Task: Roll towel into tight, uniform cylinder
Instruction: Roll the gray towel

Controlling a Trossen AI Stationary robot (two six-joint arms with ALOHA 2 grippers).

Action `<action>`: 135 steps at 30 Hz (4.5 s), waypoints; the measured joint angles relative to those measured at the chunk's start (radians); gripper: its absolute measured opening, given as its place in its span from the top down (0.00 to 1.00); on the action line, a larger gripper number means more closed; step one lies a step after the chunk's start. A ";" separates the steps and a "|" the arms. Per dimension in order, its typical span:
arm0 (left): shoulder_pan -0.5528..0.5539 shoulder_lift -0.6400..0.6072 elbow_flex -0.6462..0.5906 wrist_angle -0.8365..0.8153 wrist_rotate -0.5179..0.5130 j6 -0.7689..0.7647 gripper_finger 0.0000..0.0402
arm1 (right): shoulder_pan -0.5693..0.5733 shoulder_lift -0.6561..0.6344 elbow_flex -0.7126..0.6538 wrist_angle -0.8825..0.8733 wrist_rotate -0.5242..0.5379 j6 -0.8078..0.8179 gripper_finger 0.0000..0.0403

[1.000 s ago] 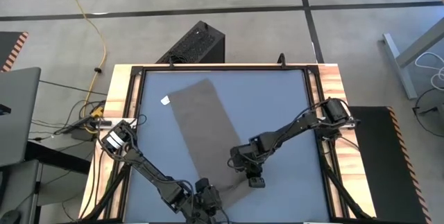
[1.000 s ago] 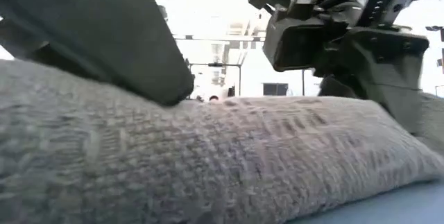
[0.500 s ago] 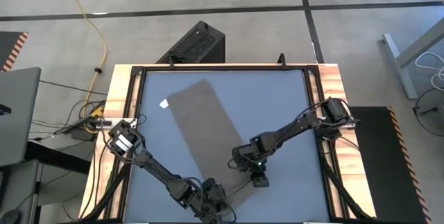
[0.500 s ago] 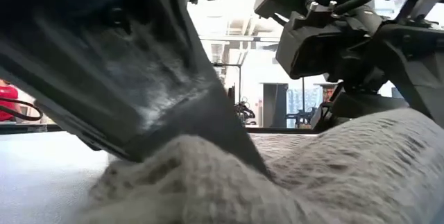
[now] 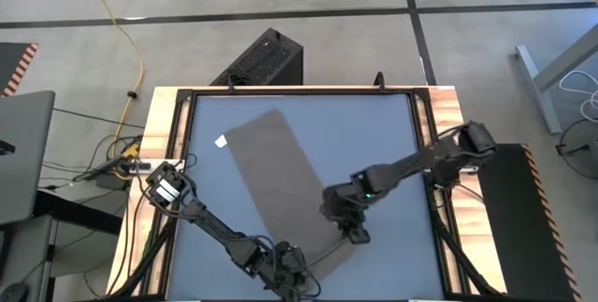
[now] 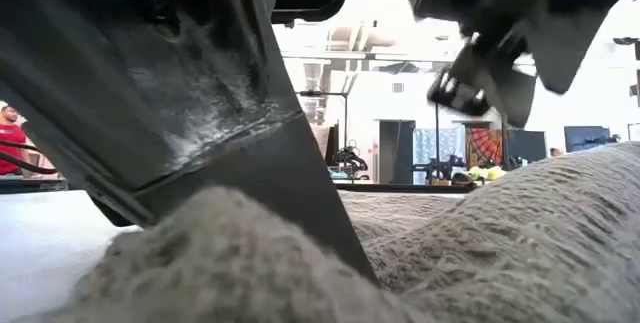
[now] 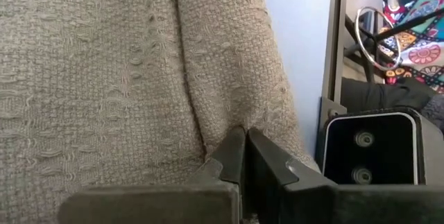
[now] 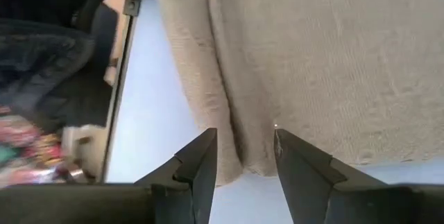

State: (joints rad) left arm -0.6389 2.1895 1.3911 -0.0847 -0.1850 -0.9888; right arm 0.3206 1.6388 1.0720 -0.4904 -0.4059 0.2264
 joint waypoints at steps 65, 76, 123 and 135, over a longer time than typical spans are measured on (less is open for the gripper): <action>-0.025 -0.074 -0.006 -0.001 -0.041 0.137 1.00 | 0.097 0.084 -0.246 0.351 0.014 0.290 0.92; -0.104 -0.148 -0.005 0.049 -0.325 0.291 0.89 | 0.026 0.084 -0.246 0.334 0.018 0.296 0.91; -0.077 0.035 0.177 -0.302 -0.307 0.151 0.58 | -0.012 0.084 -0.245 0.340 -0.015 0.371 0.89; -0.072 0.031 0.177 -0.239 -0.216 0.050 0.96 | -0.006 0.084 -0.246 0.377 -0.015 0.356 0.81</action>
State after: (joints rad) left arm -0.7110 2.2204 1.5677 -0.3234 -0.4012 -0.9385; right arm 0.3141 1.7229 0.8265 -0.1135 -0.4214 0.5824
